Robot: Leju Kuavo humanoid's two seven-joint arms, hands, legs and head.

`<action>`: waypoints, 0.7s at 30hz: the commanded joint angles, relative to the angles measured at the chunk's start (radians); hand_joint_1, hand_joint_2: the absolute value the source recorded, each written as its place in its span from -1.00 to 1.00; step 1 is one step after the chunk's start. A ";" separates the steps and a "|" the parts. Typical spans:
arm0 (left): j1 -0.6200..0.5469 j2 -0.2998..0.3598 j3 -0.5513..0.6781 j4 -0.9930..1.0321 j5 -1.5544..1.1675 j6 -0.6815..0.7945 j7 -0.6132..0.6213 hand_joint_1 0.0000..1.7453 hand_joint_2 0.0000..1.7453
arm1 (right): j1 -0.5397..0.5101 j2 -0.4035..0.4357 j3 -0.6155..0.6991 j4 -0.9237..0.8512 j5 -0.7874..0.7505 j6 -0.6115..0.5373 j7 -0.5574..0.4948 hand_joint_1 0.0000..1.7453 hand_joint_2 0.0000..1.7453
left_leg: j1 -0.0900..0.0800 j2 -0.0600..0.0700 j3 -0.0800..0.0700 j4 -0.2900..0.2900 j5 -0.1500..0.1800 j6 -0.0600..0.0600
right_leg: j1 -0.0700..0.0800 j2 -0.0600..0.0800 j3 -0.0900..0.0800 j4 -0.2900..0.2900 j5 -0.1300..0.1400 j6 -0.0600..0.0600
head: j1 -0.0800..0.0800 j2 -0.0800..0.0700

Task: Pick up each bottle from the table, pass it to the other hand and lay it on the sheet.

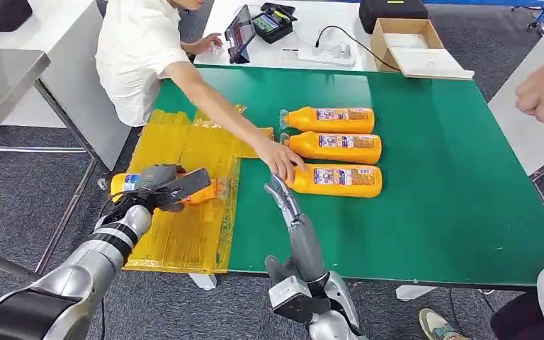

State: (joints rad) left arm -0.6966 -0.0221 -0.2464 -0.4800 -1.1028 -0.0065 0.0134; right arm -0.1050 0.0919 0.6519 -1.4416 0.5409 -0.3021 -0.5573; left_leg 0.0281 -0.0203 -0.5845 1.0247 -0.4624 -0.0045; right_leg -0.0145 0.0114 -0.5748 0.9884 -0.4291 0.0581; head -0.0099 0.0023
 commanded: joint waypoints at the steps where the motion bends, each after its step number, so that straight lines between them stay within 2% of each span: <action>1: -0.044 -0.012 -0.061 0.126 -0.003 -0.015 0.001 1.00 1.00 | -0.022 -0.009 0.007 0.066 -0.002 0.003 -0.002 -1.00 -1.00 | 0.000 0.001 0.001 -0.001 0.001 0.001 | 0.000 -0.001 0.001 -0.001 0.001 -0.001 | 0.000 0.000; 6: -0.060 -0.006 -0.107 0.150 -0.035 -0.066 0.028 1.00 1.00 | -0.030 -0.004 0.006 0.079 -0.007 0.003 -0.006 -1.00 -1.00 | 0.000 0.001 0.001 -0.001 0.001 0.001 | 0.000 -0.001 0.002 -0.001 0.001 -0.001 | 0.000 0.000; 7: -0.061 -0.008 -0.109 0.153 -0.037 -0.068 0.036 0.50 1.00 | -0.032 -0.002 0.005 0.082 -0.007 0.003 -0.006 -1.00 -1.00 | 0.000 0.001 0.001 -0.001 0.001 0.001 | 0.000 0.000 0.001 -0.001 0.000 -0.001 | 0.000 0.000; 8: -0.062 -0.010 -0.103 0.157 -0.028 -0.076 0.039 -0.62 1.00 | -0.033 -0.001 0.005 0.086 -0.008 0.003 -0.006 -1.00 -1.00 | 0.000 0.002 0.002 -0.001 0.002 0.002 | 0.000 -0.001 0.002 -0.001 0.001 -0.002 | 0.000 0.000; 9: -0.060 -0.012 -0.089 0.155 -0.011 -0.078 0.029 -1.00 1.00 | -0.035 0.000 0.005 0.090 -0.009 0.003 -0.006 -1.00 -1.00 | -0.001 0.003 0.002 -0.002 0.002 0.002 | 0.000 -0.001 0.002 -0.002 0.002 -0.003 | 0.000 0.000; 11: -0.051 -0.021 -0.015 0.144 0.082 -0.098 -0.035 -1.00 1.00 | -0.038 0.000 0.004 0.103 -0.012 0.002 -0.008 -1.00 -1.00 | -0.001 0.002 0.003 -0.002 0.002 0.002 | 0.000 0.000 0.003 -0.002 0.001 -0.002 | 0.000 0.000; 14: -0.028 -0.010 0.111 0.107 0.280 -0.202 -0.203 -1.00 1.00 | -0.053 -0.001 0.015 0.151 -0.035 -0.010 -0.038 -1.00 -1.00 | -0.001 0.004 0.003 -0.002 0.002 0.002 | 0.000 0.001 0.003 -0.002 0.002 -0.002 | 0.000 0.000; 19: -0.029 -0.006 0.111 0.105 0.282 -0.205 -0.205 -1.00 1.00 | -0.052 -0.001 0.015 0.153 -0.036 -0.012 -0.040 -1.00 -1.00 | -0.001 0.004 0.003 -0.002 0.001 0.002 | 0.000 0.002 0.003 -0.001 0.001 -0.002 | 0.000 0.000; 21: -0.010 -0.010 0.126 0.064 0.366 -0.226 -0.266 -1.00 1.00 | -0.056 -0.006 0.023 0.156 -0.046 -0.022 -0.044 -1.00 -1.00 | -0.001 0.003 0.002 -0.002 0.002 0.001 | 0.000 0.001 0.002 -0.001 0.001 -0.002 | 0.000 0.000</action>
State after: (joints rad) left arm -0.7341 -0.0259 -0.2022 -0.4192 -0.8304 -0.1934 -0.1850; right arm -0.1139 0.0999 0.6523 -1.3817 0.5097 -0.3094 -0.5928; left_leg 0.0281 -0.0213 -0.5841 1.0246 -0.4613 -0.0048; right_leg -0.0146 0.0108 -0.5735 0.9888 -0.4291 0.0581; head -0.0095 0.0023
